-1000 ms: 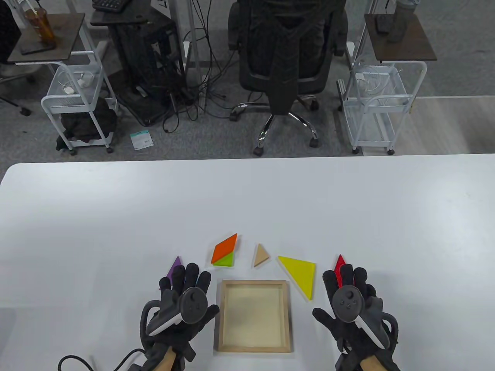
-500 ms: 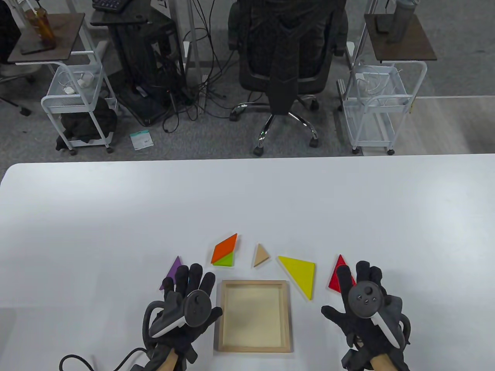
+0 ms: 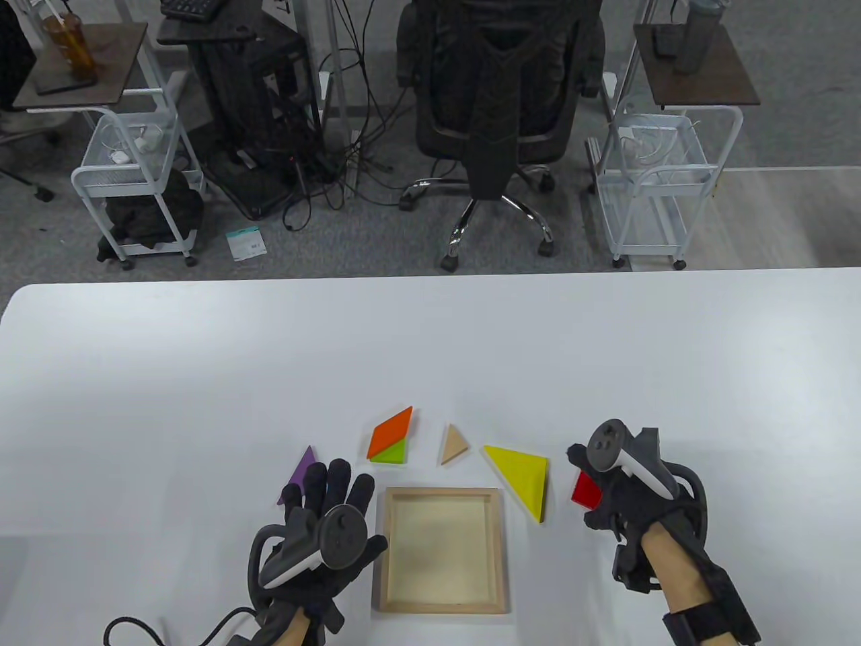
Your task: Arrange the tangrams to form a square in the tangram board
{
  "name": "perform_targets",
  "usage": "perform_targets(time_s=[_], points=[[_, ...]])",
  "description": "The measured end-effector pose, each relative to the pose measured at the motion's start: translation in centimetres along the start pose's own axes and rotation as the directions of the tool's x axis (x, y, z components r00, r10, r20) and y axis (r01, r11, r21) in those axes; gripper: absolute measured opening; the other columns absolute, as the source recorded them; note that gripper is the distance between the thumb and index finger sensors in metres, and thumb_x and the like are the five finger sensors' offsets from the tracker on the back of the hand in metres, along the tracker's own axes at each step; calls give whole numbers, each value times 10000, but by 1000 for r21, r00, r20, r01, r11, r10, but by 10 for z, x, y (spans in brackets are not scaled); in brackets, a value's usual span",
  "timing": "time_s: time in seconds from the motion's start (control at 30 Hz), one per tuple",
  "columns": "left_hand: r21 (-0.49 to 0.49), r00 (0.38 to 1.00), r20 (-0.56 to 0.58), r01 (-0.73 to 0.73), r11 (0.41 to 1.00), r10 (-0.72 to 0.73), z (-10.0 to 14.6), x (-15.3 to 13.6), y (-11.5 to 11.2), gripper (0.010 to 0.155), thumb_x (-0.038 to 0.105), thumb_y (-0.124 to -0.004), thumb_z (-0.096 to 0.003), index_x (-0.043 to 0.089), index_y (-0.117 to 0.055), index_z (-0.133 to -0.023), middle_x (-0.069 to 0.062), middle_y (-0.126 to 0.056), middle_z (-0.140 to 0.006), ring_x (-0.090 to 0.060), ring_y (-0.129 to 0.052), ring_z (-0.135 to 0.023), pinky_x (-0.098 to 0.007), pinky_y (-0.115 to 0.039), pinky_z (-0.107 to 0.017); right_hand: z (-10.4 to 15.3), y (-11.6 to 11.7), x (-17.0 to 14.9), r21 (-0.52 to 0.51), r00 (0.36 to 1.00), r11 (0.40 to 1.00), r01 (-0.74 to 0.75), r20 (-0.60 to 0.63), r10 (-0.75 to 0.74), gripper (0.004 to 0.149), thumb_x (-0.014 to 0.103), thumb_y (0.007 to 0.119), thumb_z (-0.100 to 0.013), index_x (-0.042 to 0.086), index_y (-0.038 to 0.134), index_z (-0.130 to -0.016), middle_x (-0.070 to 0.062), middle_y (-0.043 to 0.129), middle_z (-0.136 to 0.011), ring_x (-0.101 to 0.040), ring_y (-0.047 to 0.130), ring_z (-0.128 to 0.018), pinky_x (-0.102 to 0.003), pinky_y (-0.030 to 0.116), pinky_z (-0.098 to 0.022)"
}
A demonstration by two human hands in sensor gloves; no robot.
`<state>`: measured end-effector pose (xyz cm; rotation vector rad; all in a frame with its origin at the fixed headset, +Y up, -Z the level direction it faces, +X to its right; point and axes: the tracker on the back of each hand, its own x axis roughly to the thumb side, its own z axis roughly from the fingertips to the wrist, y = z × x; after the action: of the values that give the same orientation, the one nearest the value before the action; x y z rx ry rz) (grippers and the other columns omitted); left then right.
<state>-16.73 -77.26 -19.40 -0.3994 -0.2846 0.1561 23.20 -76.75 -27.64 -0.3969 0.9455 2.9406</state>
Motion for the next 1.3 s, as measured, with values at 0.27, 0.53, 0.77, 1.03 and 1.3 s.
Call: perform_targets(time_s=[0.27,0.53,0.77,1.03,1.3], points=[[-13,1000,-2,-12,1000,12,0,-1,0,799,626,-463,-552,282,53,-1057,-150,204,-1054,-443,188,-940,-642,44,-631,-14,6,6,56,999,998,-17,-41,19,836,384,909,-369,684,324,-885,-74,262,-1088,-308,510,-910,-346,632,-621],[-21,1000,0,-25,999,25,-1,-3,0,801,626,-464,-552,284,58,-1055,-152,209,-1051,-446,190,-937,-643,46,-630,-12,7,8,18,999,1000,-6,-38,6,764,357,908,-368,628,431,-900,-129,339,-1062,-329,604,-840,-342,702,-564],[-32,1000,-4,-18,999,18,-3,-4,-2,801,625,-464,-552,284,59,-1053,-151,208,-1052,-446,189,-939,-644,44,-631,-12,7,8,-19,999,1000,8,-45,-9,743,383,938,-335,618,482,-873,-197,437,-1000,-339,682,-781,-349,751,-502],[-34,1000,-3,-21,999,21,-3,-4,-2,802,625,-464,-553,284,62,-1053,-154,211,-1049,-447,190,-938,-644,45,-631,-4,4,7,-91,994,990,111,4,-111,730,422,947,-294,595,529,-867,-231,512,-957,-350,757,-711,-342,795,-423],[-51,1000,13,-23,998,24,-5,-3,-3,806,628,-462,-553,287,77,-1047,-156,233,-1033,-449,203,-928,-645,45,-632,63,-3,74,-180,957,973,146,273,-93,750,497,918,-267,547,515,-897,-265,618,-892,-333,877,-601,-289,885,-352]])
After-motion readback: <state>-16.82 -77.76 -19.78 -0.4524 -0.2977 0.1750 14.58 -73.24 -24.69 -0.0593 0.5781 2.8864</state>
